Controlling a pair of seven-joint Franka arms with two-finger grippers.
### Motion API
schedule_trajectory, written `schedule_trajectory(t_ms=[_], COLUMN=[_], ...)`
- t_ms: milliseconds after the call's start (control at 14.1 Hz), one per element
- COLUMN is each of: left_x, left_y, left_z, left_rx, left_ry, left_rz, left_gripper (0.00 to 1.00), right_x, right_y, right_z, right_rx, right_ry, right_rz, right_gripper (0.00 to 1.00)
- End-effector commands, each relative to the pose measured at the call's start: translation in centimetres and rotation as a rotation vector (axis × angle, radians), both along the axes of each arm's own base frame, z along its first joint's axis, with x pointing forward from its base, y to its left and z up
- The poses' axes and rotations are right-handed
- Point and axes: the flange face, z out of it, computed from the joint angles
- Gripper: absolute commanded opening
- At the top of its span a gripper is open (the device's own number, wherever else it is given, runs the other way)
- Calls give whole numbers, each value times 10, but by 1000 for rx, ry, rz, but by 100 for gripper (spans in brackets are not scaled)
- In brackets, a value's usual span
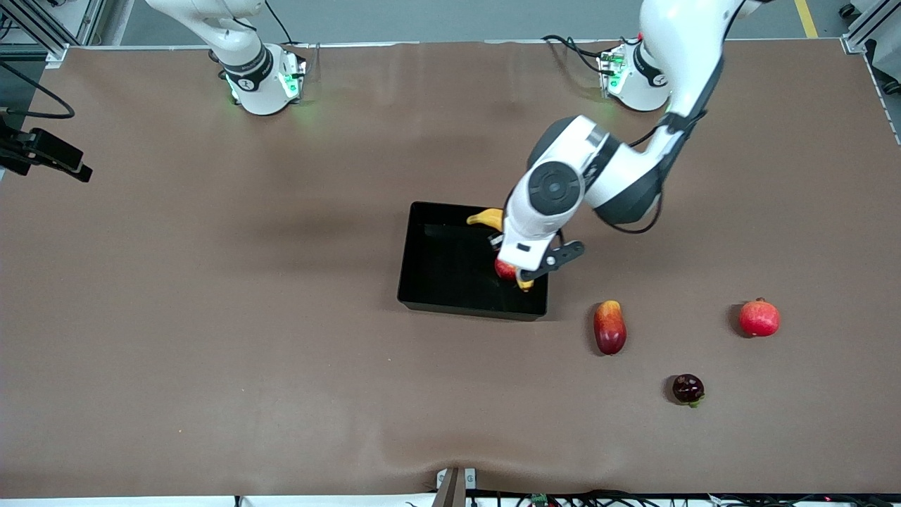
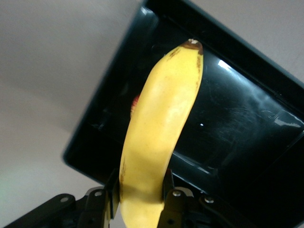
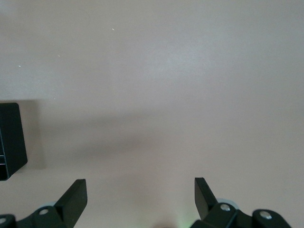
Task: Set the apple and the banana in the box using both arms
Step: 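Lift the banana with the left gripper and carry it over the box, then lower the banana into the box and open the left gripper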
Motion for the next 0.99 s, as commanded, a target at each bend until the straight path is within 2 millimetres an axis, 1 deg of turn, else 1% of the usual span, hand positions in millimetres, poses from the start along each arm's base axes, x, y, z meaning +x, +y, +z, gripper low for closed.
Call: schedule_trajectory(t_ms=[0,71,142,213,284,354,496,709,780,851,922], left_x=[3,0,0,-1,0,2,-5,-13,-17,-18,-17], left_y=[-28,-39,-45,-55,-60,-61,-72,-78,-82,-82,-82], left_z=[-12,-21,-31,-41,-48,-59,-75,-99,-107,-113,-117], left_rx=[6,1,-14,-39,-41,-30,-30,-27,-25,-26,-28], left_ry=[1,0,-13,-37,-75,-103,-116,-95,-89,-87,-88], left_rz=[62,62,62,50,28,4,-26,-58,-68,-69,-72], left_gripper=[0,0,0,0,0,0,0,0,2,11,32], right_x=[0,0,0,0,0,0,0,0,0,-1,-1], right_y=[1,1,2,2,1,2,1,2,2,2,1], right_z=[3,3,3,3,3,3,3,3,3,3,5], right_rx=[2,2,2,2,2,1,2,2,1,1,3], right_ry=[-8,-8,-8,-8,-8,-8,-8,-6,-3,-1,-3], right_rz=[-12,-12,-10,-10,-12,-9,-12,-10,-10,-10,-13], right_gripper=[100,100,100,100,100,100,100,100,100,100,100])
